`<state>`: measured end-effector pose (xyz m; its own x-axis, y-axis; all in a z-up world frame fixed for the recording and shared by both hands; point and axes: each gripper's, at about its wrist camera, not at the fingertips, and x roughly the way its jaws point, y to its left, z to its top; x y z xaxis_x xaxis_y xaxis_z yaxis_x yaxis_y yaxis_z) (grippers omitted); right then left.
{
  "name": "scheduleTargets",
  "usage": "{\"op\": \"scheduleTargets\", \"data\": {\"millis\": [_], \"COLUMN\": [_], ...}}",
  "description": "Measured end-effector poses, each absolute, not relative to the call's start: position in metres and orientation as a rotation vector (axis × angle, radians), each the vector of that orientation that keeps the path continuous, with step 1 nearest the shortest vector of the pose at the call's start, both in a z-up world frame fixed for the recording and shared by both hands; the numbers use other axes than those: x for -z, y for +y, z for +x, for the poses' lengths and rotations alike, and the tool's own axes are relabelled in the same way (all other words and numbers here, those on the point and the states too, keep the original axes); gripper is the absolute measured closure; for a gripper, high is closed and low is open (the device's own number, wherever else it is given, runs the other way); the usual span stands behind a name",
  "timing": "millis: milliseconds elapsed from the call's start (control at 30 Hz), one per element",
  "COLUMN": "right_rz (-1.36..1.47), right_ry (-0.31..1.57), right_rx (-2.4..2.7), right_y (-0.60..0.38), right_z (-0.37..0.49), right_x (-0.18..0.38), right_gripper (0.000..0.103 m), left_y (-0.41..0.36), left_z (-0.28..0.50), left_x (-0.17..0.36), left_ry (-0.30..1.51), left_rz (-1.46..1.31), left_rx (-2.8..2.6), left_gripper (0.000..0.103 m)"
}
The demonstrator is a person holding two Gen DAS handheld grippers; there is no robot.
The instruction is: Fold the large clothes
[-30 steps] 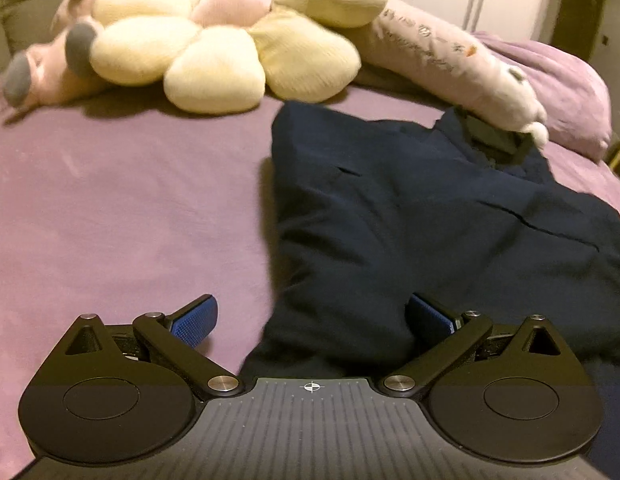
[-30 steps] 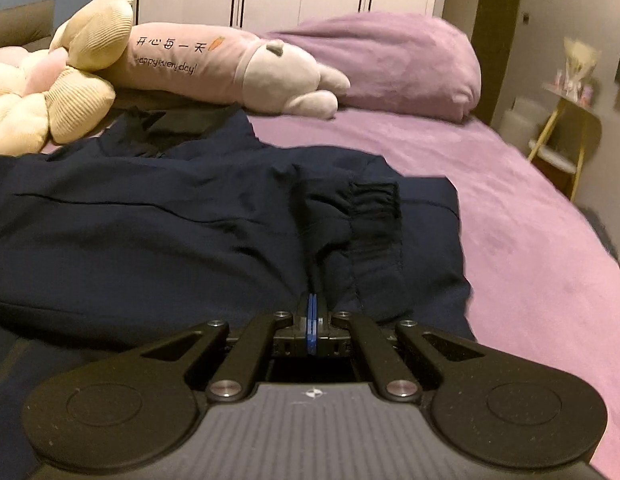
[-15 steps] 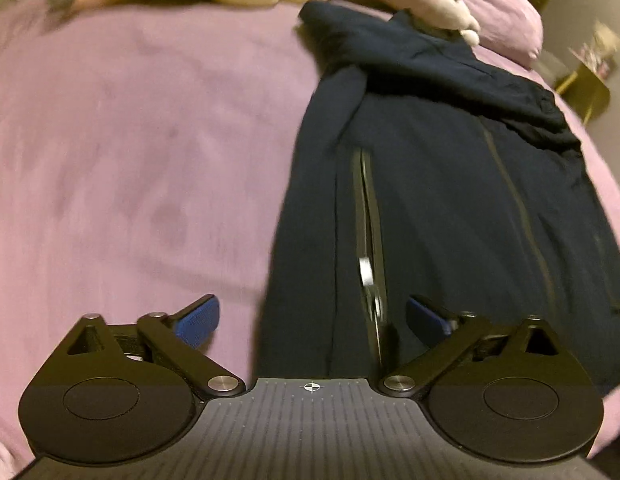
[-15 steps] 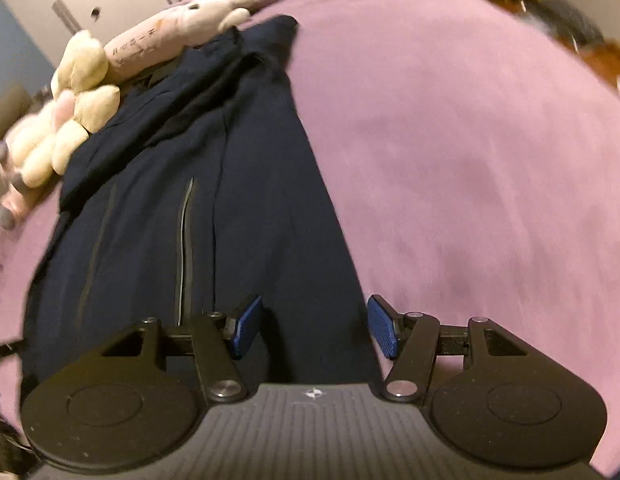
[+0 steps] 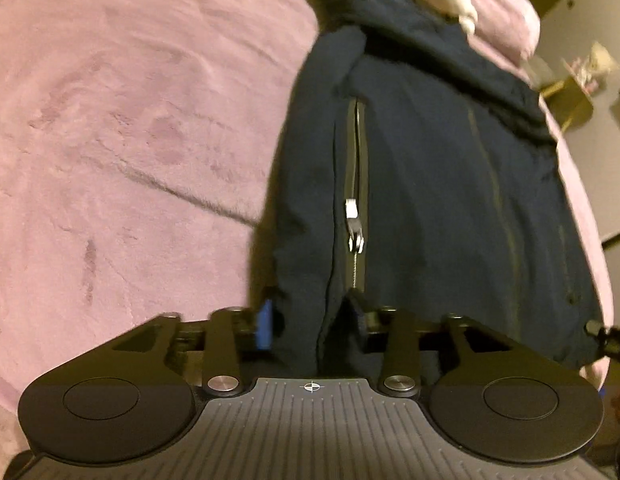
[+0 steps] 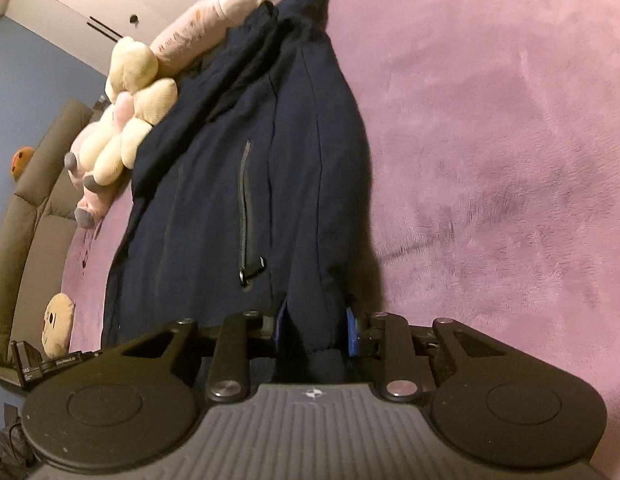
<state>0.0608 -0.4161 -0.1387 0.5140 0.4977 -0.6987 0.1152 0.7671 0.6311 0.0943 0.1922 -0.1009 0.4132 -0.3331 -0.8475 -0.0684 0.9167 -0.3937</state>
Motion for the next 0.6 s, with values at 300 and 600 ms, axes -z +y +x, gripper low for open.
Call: {"op": "scheduleTargets", "data": {"millis": [300,600], "right_rz": [0.739,0.739], "right_ry": [1.004,0.731], "right_rx": [-0.307,-0.337], "right_y": [-0.408,-0.407], "right_z": [0.065,0.134], "right_x": [0.135,0.053], "right_gripper": [0.082,0.083], "left_y": [0.193,0.201], "left_z": [0.104,0.180], "left_x": [0.080,-0.010], "left_ry": [1.113,0.819], "left_rz": [-0.534,-0.681], "left_rx": [0.196,0.252], "left_gripper": [0.085,0.085]}}
